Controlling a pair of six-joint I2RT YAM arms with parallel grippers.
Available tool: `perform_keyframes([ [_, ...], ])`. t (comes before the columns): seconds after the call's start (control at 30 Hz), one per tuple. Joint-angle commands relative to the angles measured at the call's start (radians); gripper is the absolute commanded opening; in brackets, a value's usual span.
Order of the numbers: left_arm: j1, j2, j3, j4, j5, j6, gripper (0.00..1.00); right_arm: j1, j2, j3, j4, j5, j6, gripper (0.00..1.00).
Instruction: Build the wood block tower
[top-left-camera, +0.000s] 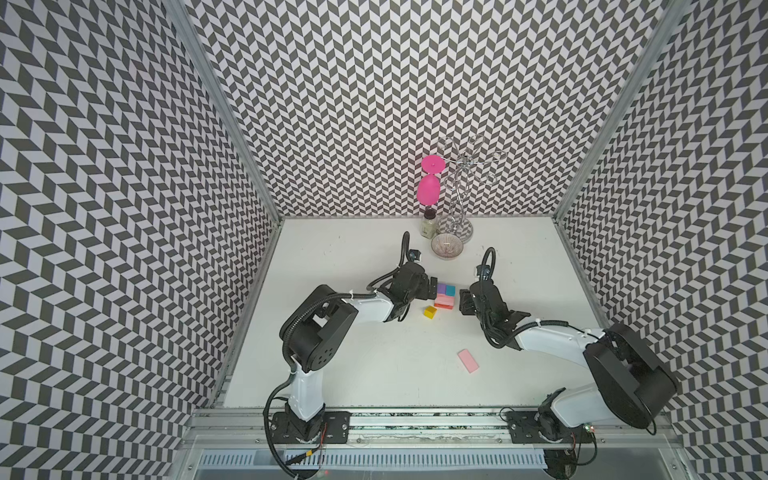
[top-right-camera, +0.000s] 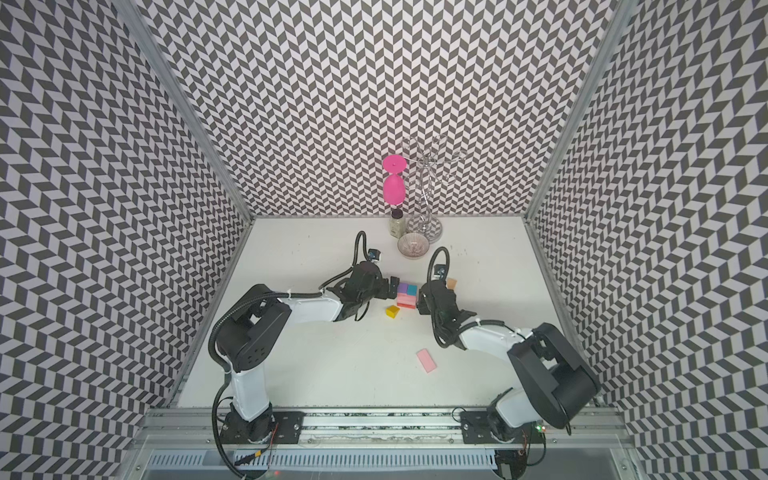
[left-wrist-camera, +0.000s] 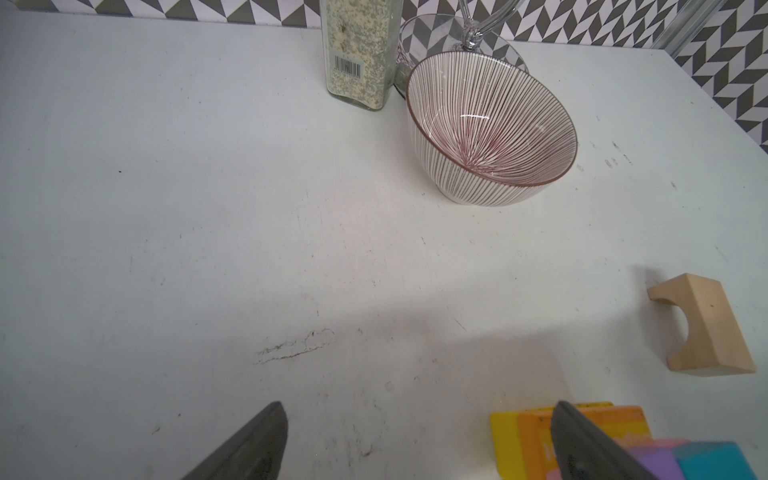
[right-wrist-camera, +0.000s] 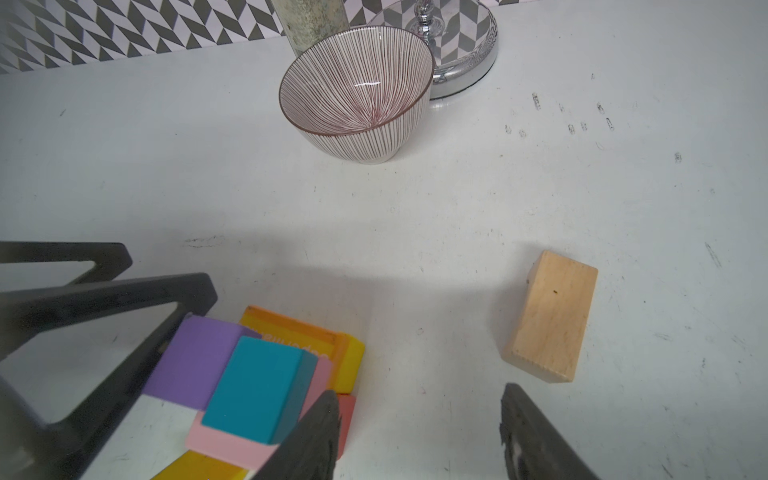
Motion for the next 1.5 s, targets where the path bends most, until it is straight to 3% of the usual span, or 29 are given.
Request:
perform_keyframes([
  [0.0,-0.007,-0.042,0.002,-0.008,-0.036,0.009,0.99,0.008,-0.041,-0.006,0.03,0.028,0.004,0.61],
  [0.2,-0.006,-0.202,-0.082,0.016,-0.078,0.032,1.0,-0.011,-0.128,-0.02,-0.001,0.044,0.022,0.64],
  [0.43,0.008,-0.414,-0.244,0.087,-0.118,0.046,1.0,0.006,-0.252,-0.162,0.102,-0.108,0.035,0.6],
  [0.77,0.196,-0.638,-0.437,0.096,-0.094,0.072,1.0,0.02,-0.131,-0.148,0.128,-0.21,-0.043,0.57],
  [1.0,0.215,-0.672,-0.46,0.135,-0.037,0.061,1.0,0.021,-0.074,-0.105,0.124,-0.243,-0.056,0.55],
  [1.47,0.215,-0.639,-0.441,0.139,-0.024,0.056,1.0,0.02,-0.028,-0.055,0.124,-0.218,-0.063,0.56],
])
